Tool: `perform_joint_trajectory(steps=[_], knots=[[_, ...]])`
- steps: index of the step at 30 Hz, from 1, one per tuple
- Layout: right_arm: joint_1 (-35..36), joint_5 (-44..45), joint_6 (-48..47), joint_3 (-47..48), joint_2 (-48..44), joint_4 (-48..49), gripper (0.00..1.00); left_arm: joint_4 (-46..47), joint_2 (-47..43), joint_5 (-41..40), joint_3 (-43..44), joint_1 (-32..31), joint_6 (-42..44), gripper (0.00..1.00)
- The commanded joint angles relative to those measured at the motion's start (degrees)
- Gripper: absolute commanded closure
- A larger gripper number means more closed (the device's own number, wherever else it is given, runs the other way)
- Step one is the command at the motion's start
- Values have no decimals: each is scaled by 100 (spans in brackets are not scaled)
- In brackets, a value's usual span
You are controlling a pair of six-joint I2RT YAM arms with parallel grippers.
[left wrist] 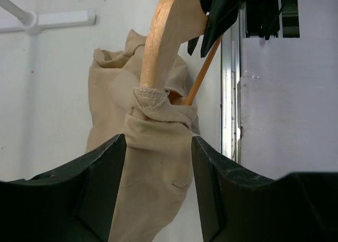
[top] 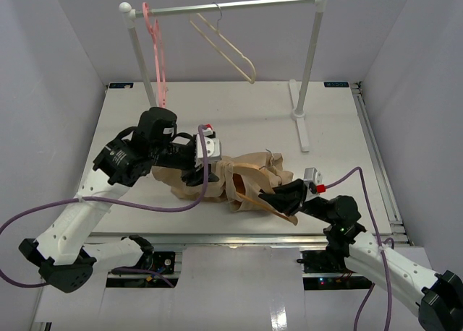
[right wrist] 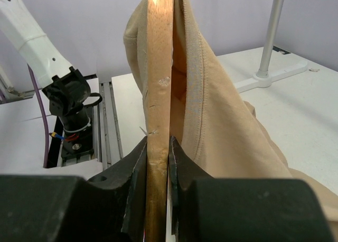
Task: Place the t-shirt on the hanger
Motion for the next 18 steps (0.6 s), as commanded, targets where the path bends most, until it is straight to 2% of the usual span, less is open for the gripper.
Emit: perform_joint_trajectory(steps=[1,3,8,10,12,15,18], knots=[[32,-202,-103,353,-261,231,92,1,44,-324,-46,-8,169,36],[32,-264,-97,358,-299,210,92,70,44,-484,-65,-8,141,35],[38,-382,-97,369,-290,227,92,53,128,-299,-287,-5,191,36],[33,-436,-97,409,-248,235,92,21,142,-67,-393,-8,218,40],[39,-468,-115,442,-185,269,92,-45,200,262,-412,-8,220,56],[32,-511,-156,599,46,387,92,-83,364,1072,-405,-50,225,62],[32,-532,-199,795,326,402,92,27,431,1399,-477,-79,218,63]])
